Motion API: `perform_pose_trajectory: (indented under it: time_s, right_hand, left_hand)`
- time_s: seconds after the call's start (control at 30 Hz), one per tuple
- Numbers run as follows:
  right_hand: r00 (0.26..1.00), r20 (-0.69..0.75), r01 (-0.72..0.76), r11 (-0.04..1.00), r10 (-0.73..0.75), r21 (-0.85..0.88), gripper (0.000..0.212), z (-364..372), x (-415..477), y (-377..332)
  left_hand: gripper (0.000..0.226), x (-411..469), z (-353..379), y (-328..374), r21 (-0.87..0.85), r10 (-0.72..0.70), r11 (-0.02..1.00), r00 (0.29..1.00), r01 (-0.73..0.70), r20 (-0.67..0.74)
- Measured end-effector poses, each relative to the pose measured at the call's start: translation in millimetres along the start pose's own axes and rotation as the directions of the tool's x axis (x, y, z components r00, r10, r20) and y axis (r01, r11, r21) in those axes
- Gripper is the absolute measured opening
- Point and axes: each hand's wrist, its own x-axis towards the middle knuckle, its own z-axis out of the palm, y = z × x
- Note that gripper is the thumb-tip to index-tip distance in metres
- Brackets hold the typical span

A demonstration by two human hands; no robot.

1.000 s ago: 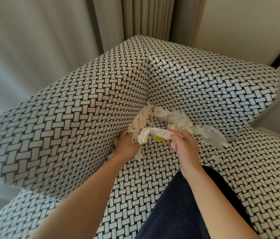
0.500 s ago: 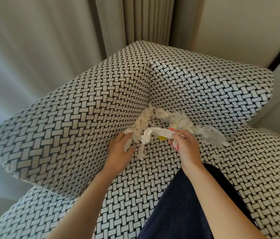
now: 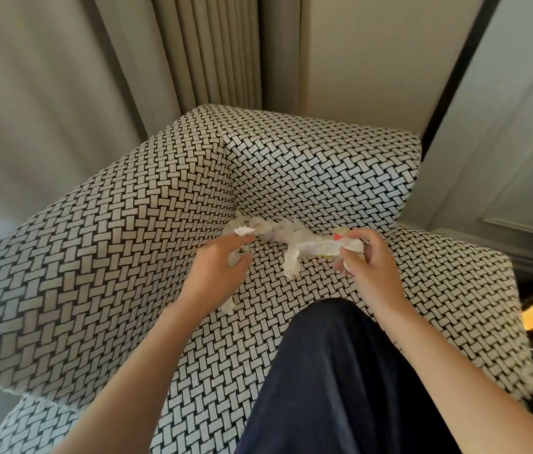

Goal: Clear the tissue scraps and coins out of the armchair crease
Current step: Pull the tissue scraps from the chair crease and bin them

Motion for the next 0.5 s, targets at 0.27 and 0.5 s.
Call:
perform_pose_trajectory:
  time_s: [0.27, 0.5]
  right_hand:
    - [0.996, -0.057, -0.073, 0.986, 0.065, -0.153, 0.021, -121, -25, 9]
    - [0.923, -0.317, -0.254, 0.964, 0.218, -0.076, 0.012, -225, -46, 46]
  left_hand:
    - [0.031, 23, 64, 100, -0.198, 0.113, 0.977, 0.979, -0.078, 0.170]
    - [0.029, 21, 164, 181, -0.482, 0.056, 0.849, 0.869, 0.218, 0.492]
